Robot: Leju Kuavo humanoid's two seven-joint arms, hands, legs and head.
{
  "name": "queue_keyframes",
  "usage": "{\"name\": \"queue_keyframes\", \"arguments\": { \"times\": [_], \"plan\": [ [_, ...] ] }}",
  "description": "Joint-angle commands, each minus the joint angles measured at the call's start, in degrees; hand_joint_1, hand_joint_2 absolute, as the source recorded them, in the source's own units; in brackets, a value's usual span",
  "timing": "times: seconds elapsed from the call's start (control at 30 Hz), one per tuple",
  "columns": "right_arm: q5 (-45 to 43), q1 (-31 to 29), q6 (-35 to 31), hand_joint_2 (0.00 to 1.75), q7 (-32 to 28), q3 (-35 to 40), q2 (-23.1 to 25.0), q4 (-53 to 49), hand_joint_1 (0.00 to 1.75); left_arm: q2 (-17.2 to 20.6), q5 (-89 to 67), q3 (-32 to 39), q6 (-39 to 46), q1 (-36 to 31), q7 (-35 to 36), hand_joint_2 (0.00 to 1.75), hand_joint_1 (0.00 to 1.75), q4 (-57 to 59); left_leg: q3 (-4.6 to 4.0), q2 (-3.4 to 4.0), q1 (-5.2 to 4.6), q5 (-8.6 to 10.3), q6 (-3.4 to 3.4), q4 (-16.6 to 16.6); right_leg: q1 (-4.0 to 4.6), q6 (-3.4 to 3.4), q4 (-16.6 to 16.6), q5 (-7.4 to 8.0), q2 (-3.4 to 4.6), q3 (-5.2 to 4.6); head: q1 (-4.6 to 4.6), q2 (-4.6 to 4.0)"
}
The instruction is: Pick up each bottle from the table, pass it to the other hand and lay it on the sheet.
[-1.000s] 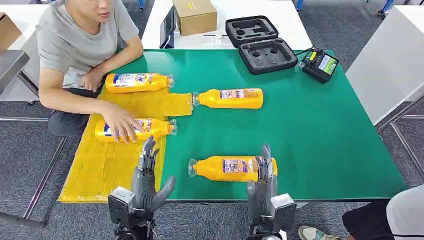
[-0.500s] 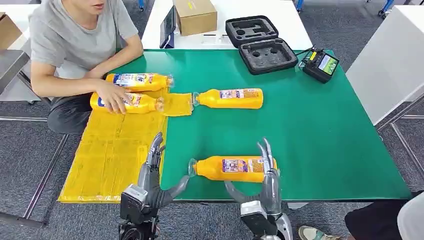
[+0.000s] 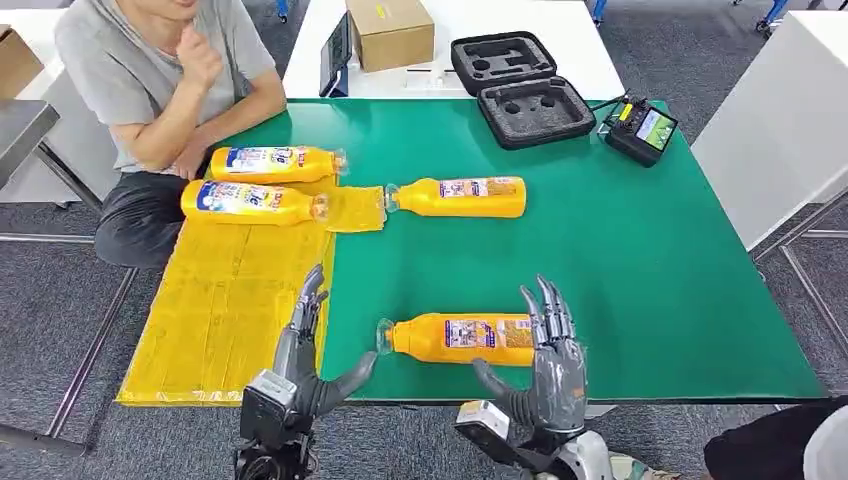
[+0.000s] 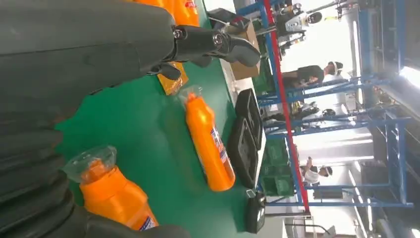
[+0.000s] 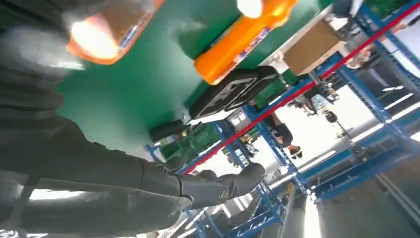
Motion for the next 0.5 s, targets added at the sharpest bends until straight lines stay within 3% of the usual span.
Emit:
{"name": "queue_keyframes", "arguments": {
  "times": [0.03, 0.23, 0.5],
  "plan": [
    [-0.2, -3.7, 1.3, 1.75, 4.3, -2.9, -3.2, 8.3, 0.00, 0.8, 1.1, -0.4, -2.1, -4.0, -0.5, 1.75, 0.00, 4.9, 0.35, -0.03, 0.04, -0.12, -0.09, -0.1, 0.03, -0.08, -0.1, -0.11, 0.05, 0.36, 0.00, 0.00],
    [-4.2, -14.1, 2.7, 1.75, 0.4, -7.0, -6.1, 27.8, 0.00, 0.7, 3.4, -2.4, -2.5, -4.6, -0.5, 1.75, 0.00, 4.7, 0.25, 0.07, 0.05, -0.02, -0.03, -0.1, 0.04, -0.03, -0.2, 0.04, 0.13, 0.26, 0.00, 0.00],
    [-0.7, -16.5, 4.6, 1.75, 2.3, -8.2, -6.1, 30.4, 0.00, 0.2, 4.6, -3.2, -3.5, -5.4, -0.5, 1.75, 0.00, 5.4, 0.25, 0.00, -0.02, 0.02, 0.02, -0.1, -0.01, -0.04, -0.1, 0.00, 0.04, 0.25, 0.00, 0.00]
  ]
}}
